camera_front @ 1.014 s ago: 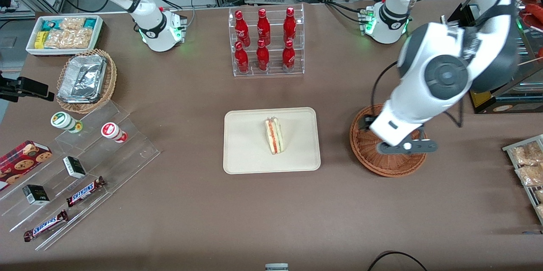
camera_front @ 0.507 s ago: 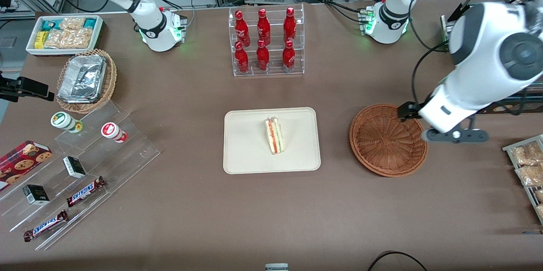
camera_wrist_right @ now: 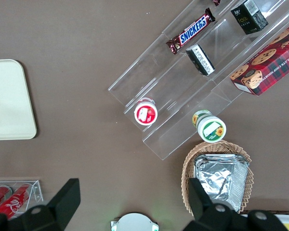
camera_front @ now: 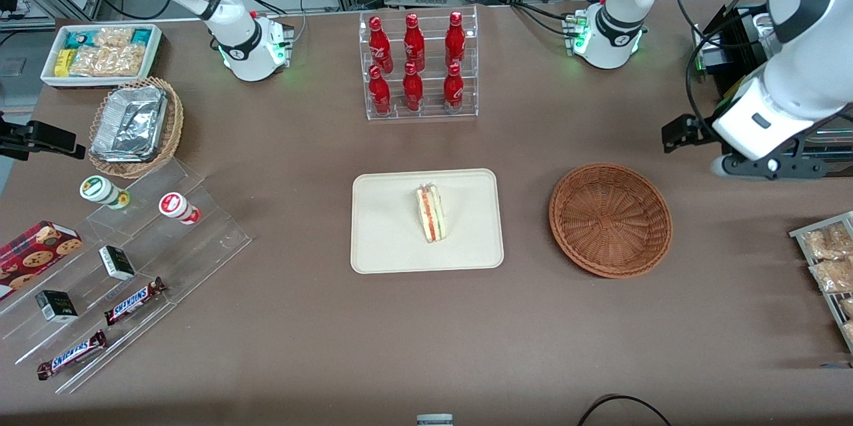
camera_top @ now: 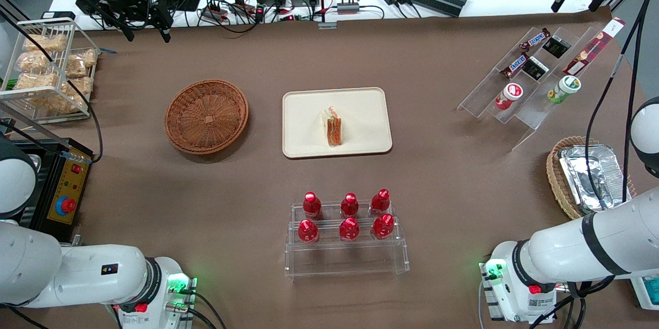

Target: Place sandwich from basket to tray

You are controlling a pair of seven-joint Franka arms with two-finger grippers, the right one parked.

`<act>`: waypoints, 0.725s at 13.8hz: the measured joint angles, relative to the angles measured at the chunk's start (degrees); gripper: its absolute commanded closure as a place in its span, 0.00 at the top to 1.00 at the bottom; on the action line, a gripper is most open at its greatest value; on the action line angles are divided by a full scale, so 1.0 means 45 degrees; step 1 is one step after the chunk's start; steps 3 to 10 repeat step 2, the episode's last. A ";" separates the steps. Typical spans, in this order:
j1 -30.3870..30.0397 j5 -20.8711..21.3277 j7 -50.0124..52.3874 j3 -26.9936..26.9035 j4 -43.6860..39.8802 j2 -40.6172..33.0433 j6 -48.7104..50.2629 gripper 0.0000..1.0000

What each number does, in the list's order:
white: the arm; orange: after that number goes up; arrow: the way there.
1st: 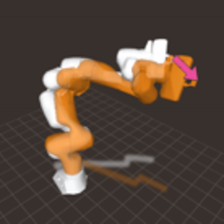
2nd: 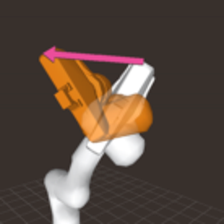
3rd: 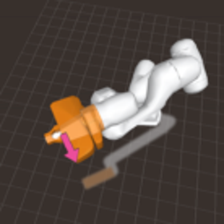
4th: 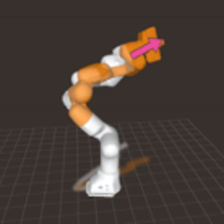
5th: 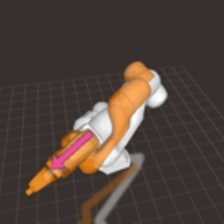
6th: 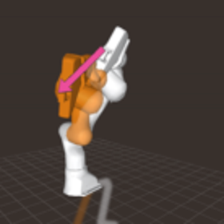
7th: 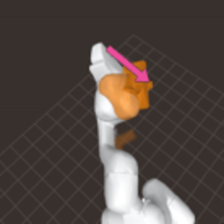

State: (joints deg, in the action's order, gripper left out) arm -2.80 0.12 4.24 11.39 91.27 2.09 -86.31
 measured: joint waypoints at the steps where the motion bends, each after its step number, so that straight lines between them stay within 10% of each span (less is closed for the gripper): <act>1: -0.0096 0.0000 0.0000 -0.0003 -0.0002 -0.0155 0.0151 1.00; 10: -0.0235 0.0000 0.0000 -0.0006 -0.0002 -0.0288 0.0242 1.00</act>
